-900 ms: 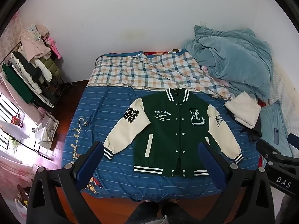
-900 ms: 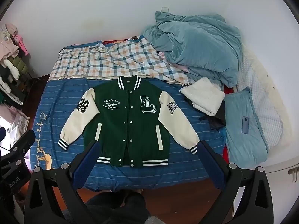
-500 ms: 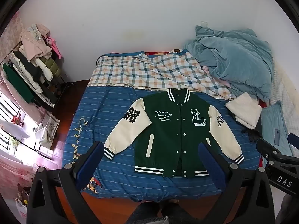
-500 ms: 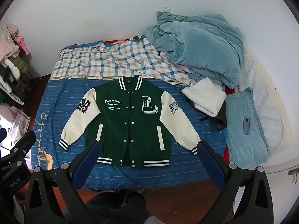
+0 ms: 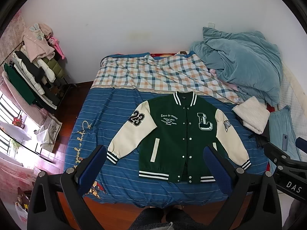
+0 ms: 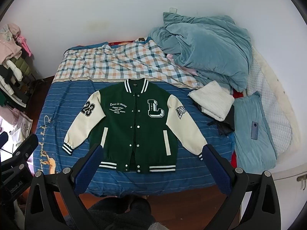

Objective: Fold large clothes

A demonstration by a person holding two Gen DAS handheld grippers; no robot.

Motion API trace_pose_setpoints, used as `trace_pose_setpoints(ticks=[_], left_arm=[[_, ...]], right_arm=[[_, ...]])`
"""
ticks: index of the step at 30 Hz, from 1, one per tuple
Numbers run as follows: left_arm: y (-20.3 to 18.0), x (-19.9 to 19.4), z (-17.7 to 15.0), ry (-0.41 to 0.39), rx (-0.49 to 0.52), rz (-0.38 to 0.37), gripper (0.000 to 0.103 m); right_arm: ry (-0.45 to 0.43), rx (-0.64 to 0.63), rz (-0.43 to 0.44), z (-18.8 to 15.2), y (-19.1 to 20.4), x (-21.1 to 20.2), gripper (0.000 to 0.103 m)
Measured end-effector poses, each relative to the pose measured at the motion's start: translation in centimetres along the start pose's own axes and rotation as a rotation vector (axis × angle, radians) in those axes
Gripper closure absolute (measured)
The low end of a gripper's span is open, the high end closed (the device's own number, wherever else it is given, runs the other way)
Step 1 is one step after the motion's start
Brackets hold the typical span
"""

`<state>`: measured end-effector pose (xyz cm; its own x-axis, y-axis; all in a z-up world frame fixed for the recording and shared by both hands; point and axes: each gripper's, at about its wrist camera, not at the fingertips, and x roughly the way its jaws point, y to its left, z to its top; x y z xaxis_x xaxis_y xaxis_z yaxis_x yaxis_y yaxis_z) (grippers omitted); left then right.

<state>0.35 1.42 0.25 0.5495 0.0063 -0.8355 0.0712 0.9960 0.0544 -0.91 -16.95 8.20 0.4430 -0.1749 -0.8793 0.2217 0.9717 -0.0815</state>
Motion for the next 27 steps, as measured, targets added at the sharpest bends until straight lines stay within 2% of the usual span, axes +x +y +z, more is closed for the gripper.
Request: trace_pose_setpoints(ticks=[27], left_arm=[[0.14, 0.06, -0.11, 0.0, -0.004, 0.0, 0.0]], right_arm=[[-0.004, -0.001, 0.015, 0.77, -0.16, -0.61, 0.0]])
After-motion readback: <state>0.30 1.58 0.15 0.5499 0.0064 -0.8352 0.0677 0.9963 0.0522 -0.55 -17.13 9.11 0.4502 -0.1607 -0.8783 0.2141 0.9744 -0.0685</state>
